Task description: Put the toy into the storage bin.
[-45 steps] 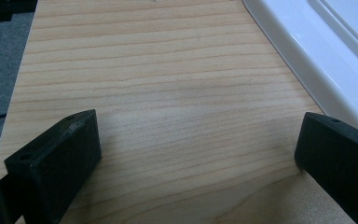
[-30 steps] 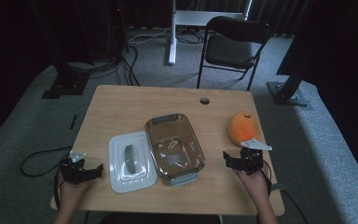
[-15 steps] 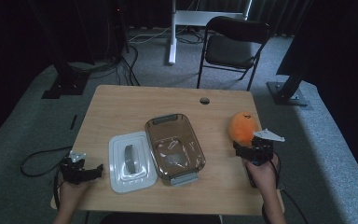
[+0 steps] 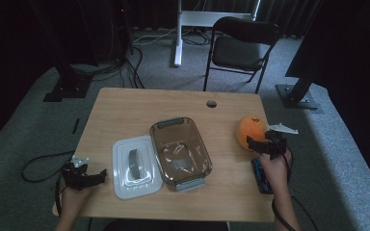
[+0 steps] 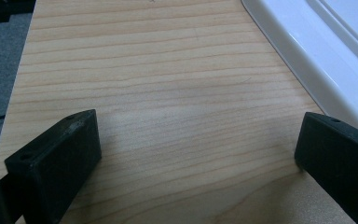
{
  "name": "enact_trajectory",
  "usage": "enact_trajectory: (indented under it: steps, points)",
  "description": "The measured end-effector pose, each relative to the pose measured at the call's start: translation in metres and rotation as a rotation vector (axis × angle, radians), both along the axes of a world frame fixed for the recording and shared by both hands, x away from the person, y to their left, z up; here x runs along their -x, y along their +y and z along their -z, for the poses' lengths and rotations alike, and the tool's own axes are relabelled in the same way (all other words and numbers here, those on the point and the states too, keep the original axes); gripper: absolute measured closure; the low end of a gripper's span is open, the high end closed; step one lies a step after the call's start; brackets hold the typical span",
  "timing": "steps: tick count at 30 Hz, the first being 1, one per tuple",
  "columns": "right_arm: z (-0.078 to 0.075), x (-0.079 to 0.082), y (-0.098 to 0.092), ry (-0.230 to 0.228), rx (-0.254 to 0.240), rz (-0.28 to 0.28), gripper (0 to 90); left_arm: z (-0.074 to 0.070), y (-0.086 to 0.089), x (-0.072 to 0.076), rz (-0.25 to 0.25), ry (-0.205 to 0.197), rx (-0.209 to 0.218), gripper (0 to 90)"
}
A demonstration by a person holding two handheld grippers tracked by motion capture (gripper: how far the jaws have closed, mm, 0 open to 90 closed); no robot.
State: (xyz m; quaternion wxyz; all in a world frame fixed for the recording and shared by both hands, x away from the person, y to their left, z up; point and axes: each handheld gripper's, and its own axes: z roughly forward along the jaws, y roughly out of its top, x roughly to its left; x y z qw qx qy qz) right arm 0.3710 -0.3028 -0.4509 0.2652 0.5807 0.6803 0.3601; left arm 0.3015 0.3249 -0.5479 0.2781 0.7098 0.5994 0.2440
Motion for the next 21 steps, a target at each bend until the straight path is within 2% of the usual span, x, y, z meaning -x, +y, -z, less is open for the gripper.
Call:
enact_trajectory:
  steps: [11,16,21]
  points:
    - [0.001,-0.029,-0.008,0.040,0.014,0.046,10.0,0.000,0.000,0.000,0.000,0.000,0.000,0.7]
    - [0.007,-0.037,-0.010,0.072,0.003,0.056,10.0,0.000,0.000,0.000,0.000,0.000,0.000,0.7]
    - [0.016,-0.042,-0.009,0.108,0.024,0.061,10.0,0.000,0.000,0.000,0.000,0.000,0.000,0.7]
